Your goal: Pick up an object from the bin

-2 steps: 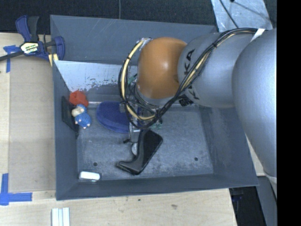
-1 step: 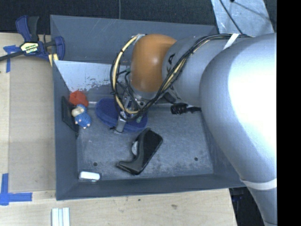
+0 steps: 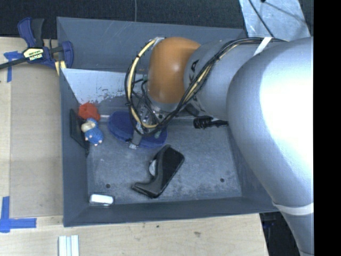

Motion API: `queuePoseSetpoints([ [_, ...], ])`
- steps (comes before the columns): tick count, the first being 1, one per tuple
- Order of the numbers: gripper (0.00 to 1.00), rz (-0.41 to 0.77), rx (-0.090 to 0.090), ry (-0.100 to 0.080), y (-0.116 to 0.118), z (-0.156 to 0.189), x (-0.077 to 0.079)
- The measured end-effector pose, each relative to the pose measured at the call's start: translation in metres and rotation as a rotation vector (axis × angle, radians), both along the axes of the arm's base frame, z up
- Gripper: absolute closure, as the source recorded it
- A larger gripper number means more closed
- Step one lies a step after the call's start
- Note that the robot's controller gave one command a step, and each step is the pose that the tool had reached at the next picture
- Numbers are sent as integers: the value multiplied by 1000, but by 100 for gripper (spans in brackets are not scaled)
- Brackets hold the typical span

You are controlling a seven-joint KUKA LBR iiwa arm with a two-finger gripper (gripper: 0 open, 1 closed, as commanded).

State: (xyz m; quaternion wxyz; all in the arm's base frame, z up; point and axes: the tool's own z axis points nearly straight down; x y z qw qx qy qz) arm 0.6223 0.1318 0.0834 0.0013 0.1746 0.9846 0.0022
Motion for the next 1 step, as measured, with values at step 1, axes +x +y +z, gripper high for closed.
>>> queuePoseSetpoints([
  [1,100,16,-2,-8,-3,136,-5],
])
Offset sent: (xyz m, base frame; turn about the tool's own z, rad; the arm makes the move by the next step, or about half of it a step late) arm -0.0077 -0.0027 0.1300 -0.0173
